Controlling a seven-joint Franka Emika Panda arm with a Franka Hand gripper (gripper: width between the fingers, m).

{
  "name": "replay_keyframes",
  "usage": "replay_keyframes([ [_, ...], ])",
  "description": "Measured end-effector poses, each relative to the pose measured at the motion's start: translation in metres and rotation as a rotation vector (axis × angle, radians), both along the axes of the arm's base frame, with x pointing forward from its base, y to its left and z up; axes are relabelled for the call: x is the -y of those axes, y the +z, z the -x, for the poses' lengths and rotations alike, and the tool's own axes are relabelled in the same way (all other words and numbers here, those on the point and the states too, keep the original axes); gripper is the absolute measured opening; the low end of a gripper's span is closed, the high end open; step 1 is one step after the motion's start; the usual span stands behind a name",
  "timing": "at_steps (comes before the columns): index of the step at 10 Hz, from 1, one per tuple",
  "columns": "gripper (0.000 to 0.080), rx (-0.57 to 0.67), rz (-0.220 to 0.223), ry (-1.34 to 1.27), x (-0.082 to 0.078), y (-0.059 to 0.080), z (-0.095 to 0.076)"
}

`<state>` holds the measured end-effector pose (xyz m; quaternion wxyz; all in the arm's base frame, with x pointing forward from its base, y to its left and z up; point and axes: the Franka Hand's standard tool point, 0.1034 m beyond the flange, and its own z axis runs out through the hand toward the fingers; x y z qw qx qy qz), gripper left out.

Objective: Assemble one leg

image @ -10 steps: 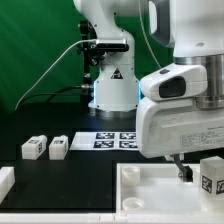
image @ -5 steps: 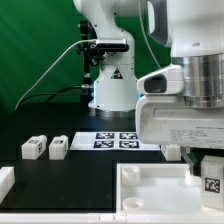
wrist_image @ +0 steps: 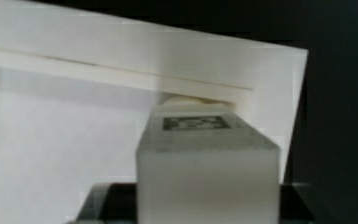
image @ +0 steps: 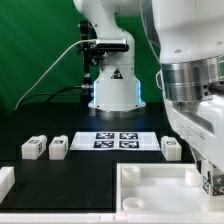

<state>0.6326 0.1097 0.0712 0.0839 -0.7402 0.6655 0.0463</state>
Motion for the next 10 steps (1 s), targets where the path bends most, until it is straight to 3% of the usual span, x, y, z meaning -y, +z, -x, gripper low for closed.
replay_keyframes([
  [1,0.0295,-0.030,-0.022,-0.147,0.0005,0.0007,0.0003],
  [3,0.0295,-0.032,-0.021,-0.139,0.0006,0.0005,0.0007],
  [4,0.0372,-0.028,-0.020,-0.111,0.0003,0.0001,0.0011],
  [5,0.0507,-0.020,-0.013,-0.055,-0.0013,-0.0001,0.0018],
  [6,0.0619,0.019,0.006,0.207,-0.0052,-0.0011,0.0035],
  [10,0.0648,0.102,0.021,0.667,-0.0034,-0.0022,0.0022],
])
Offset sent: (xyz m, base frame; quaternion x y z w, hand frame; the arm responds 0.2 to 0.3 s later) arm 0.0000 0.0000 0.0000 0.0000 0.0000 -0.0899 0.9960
